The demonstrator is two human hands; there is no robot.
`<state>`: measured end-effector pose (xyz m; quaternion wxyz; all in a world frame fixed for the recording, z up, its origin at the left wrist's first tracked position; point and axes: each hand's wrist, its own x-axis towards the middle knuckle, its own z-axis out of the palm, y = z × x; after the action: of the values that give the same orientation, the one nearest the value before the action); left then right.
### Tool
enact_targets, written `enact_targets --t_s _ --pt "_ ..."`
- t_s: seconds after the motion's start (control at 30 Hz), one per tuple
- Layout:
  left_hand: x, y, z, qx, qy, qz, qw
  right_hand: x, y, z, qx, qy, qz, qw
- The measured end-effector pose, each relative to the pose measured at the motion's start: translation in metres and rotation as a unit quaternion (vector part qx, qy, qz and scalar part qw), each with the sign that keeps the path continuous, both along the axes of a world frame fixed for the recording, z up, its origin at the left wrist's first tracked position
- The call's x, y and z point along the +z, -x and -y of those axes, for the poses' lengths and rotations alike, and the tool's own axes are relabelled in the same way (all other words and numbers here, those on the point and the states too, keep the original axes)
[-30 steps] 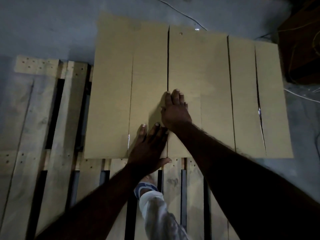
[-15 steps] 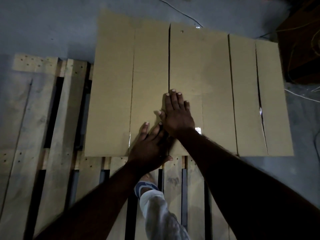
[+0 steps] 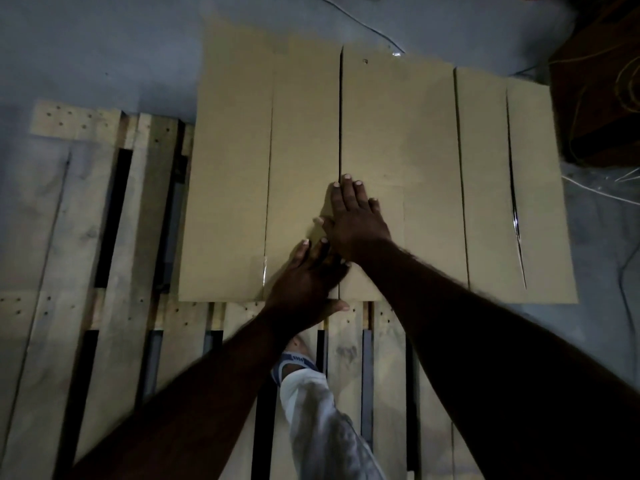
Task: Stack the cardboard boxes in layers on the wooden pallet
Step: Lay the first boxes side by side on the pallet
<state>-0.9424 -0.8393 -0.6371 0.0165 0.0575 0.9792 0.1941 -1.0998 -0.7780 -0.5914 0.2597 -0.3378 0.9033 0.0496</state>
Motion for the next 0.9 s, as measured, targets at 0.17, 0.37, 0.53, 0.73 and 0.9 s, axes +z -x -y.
enact_targets --t_s 0.17,0.37,0.53,0.73,0.9 --pt "0.016 0.006 0.012 -0.018 -0.036 0.092 0.995 0.007 -0.005 0.008 -0.026 0.006 0.005 1.0" --pt "0.05 0.008 0.023 -0.021 0.043 0.171 0.984 0.023 -0.02 -0.006 -0.024 0.053 0.008 0.998" --pt "0.115 -0.007 0.031 0.019 0.087 0.189 0.978 0.078 -0.036 -0.017 0.01 0.075 -0.026 0.997" --pt "0.256 -0.099 0.032 0.181 -0.029 0.187 0.965 0.214 -0.124 -0.019 -0.012 0.193 -0.001 0.981" --pt "0.378 -0.251 0.002 0.314 -0.112 0.127 0.934 0.317 -0.264 -0.033 0.032 0.22 0.061 0.973"
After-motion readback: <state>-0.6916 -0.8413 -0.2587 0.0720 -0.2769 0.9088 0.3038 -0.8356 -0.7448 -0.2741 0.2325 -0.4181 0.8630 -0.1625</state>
